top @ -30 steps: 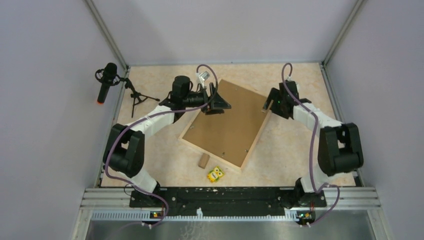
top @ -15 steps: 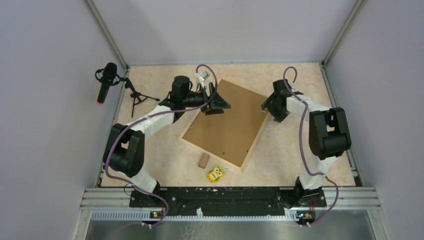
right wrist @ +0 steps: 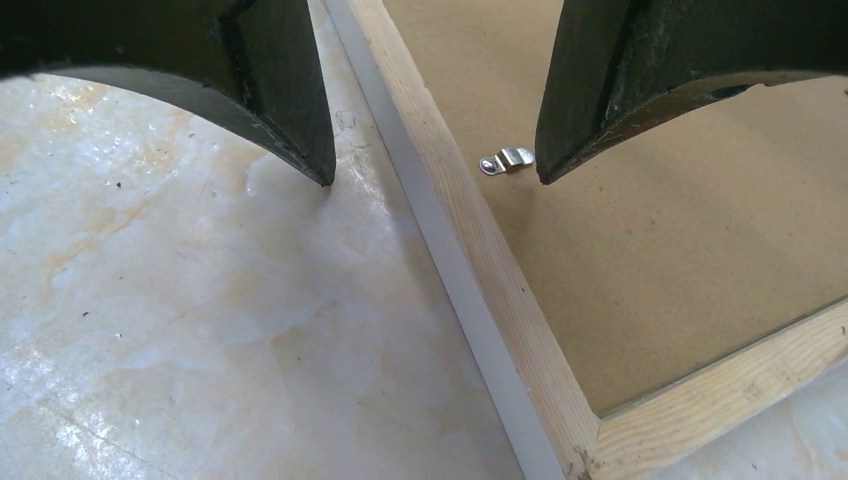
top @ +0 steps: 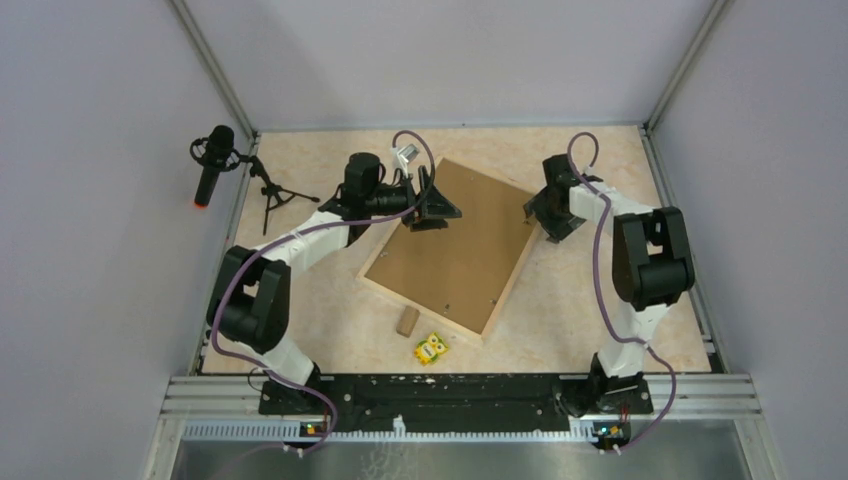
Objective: Put the photo into the frame
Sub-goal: Install the photo frame at the center of the board, then adjust the photo frame at the center of the board.
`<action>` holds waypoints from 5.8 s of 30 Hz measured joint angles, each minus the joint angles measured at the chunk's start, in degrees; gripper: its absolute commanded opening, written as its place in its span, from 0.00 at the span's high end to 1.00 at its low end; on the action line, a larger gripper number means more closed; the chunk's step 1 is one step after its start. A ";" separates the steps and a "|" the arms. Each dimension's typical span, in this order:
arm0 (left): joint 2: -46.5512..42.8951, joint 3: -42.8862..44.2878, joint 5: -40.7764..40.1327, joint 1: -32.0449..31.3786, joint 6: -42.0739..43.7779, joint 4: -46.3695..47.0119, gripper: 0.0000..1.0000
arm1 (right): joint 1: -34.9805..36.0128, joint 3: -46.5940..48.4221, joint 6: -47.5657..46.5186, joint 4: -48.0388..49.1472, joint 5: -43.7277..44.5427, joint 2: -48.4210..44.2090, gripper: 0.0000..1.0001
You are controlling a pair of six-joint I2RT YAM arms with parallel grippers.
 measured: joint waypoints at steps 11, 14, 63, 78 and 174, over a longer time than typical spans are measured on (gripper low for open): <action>0.52 -0.09 -0.02 0.00 -0.02 0.15 0.06 | 3.50 4.42 0.02 -4.57 4.11 2.99 0.35; 0.52 -0.09 -0.02 0.00 -0.02 0.26 0.06 | 3.82 4.44 -0.22 -4.76 4.48 3.13 0.36; 0.52 -0.09 -0.20 0.00 0.46 0.33 0.06 | 3.23 2.99 -25.55 0.94 6.29 2.34 1.00; 0.55 -0.11 -0.11 0.00 0.37 0.42 0.06 | 1.86 -0.81 -33.27 4.04 2.23 -0.70 0.69; 0.74 0.39 -2.45 -0.26 4.46 -5.18 0.05 | -13.77 -20.11 -29.88 14.10 -9.07 -15.91 0.68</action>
